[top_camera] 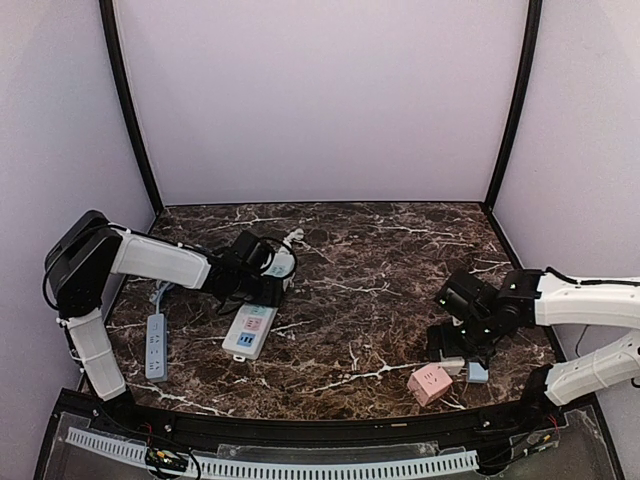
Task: Insert the plug
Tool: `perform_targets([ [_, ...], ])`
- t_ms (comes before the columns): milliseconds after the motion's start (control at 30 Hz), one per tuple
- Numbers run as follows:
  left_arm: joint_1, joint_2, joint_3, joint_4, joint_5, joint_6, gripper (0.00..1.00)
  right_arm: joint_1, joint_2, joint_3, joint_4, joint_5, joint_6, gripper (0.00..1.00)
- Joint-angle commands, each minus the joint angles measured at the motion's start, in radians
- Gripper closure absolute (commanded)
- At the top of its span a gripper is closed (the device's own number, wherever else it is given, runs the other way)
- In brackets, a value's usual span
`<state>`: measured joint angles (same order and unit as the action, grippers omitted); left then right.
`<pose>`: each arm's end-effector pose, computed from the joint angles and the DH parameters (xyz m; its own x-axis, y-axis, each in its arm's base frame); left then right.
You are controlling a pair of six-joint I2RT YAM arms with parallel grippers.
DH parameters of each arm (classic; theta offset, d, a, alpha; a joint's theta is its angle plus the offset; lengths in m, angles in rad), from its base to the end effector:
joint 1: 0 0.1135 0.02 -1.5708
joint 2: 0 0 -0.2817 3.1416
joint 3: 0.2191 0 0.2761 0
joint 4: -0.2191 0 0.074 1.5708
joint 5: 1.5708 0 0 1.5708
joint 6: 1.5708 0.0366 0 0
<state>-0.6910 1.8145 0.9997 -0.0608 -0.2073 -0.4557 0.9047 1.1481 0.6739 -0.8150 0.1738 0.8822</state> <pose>0.3029 -0.2407 0.1476 -0.7611 0.0706 -0.6447 0.2084 0.9680 -0.1400 0.1299 0.1551 0.1950 -0.9522 0.0192 -0.3049 -0.0149 0.9939 0.1090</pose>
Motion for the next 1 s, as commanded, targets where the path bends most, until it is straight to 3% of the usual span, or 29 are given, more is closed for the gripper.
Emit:
perform_targets([
  [0, -0.031, 0.051, 0.059, 0.024, -0.006, 0.000, 0.40, 0.011, -0.002, -0.015, 0.021, 0.028, 0.023, 0.10],
  [400, -0.052, 0.070, 0.059, 0.048, -0.007, 0.006, 0.38, 0.013, 0.016, -0.033, 0.060, 0.052, 0.026, 0.25],
  [567, -0.057, 0.058, 0.032, 0.086, -0.029, 0.005, 0.21, 0.013, -0.004, -0.033, 0.065, 0.065, 0.034, 0.40],
  [700, -0.059, 0.051, 0.029, 0.090, -0.024, 0.015, 0.08, 0.013, -0.005, -0.029, 0.069, 0.063, 0.034, 0.44],
  [967, -0.074, 0.013, 0.006, 0.082, -0.014, 0.037, 0.01, 0.013, -0.036, 0.041, 0.020, 0.094, 0.033, 0.45],
])
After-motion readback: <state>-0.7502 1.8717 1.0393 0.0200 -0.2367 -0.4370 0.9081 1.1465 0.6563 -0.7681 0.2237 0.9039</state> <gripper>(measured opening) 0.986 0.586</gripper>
